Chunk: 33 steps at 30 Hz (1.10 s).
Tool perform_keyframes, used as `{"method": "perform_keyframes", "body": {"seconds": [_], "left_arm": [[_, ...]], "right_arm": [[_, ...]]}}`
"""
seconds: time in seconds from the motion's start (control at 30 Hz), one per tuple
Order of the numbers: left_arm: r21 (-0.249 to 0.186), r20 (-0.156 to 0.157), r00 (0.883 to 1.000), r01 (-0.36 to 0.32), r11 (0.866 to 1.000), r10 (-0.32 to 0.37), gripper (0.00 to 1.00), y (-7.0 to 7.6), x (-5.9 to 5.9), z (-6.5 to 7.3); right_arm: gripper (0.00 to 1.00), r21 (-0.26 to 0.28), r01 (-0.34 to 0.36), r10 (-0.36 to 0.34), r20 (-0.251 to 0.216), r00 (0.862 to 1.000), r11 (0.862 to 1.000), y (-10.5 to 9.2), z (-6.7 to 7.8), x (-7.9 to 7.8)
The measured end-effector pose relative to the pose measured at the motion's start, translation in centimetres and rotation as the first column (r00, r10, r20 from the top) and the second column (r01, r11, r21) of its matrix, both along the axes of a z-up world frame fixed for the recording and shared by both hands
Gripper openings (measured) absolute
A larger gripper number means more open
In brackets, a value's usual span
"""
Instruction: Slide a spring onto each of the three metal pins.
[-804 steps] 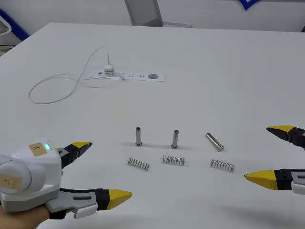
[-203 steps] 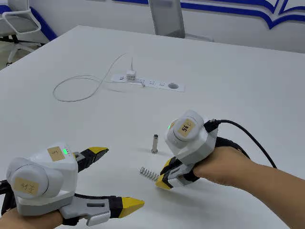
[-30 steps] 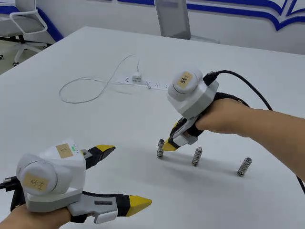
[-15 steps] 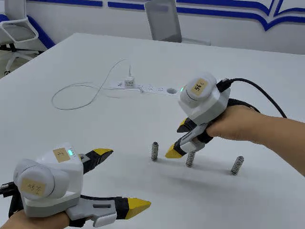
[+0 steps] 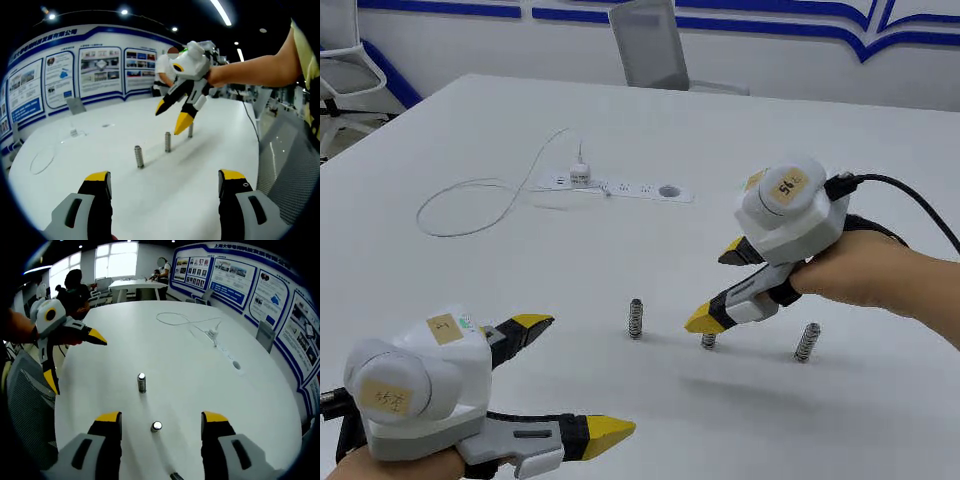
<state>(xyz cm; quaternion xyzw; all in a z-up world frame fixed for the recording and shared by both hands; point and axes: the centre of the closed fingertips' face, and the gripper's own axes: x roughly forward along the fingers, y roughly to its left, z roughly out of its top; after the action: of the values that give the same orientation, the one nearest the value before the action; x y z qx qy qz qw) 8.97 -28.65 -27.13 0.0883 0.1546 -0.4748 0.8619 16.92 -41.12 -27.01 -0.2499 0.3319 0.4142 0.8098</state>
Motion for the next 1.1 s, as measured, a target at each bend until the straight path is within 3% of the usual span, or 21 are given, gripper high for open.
{"method": "perform_keyframes", "body": {"seconds": [0.3, 0.7, 1.1], "left_arm": [[0.004, -0.001, 1.000, 0.004, 1.000, -0.004, 0.90, -0.2, 0.0, -0.1], [0.000, 0.001, 1.000, 0.011, 1.000, -0.011, 0.90, -0.8, 0.1, -0.1], [-0.007, 0.004, 1.000, 0.015, 1.000, -0.015, 0.91, -0.9, 0.1, 0.2]], "right_arm": [[0.67, 0.056, 0.077, -0.079, 0.038, 0.996, 0.995, -3.0, 0.8, -1.7], [0.68, 0.135, 0.180, -0.190, 0.068, 0.979, 0.974, -7.8, 0.9, -4.8], [0.70, 0.213, 0.200, -0.225, 0.099, 0.969, 0.956, -10.2, 1.1, -7.9]]}}
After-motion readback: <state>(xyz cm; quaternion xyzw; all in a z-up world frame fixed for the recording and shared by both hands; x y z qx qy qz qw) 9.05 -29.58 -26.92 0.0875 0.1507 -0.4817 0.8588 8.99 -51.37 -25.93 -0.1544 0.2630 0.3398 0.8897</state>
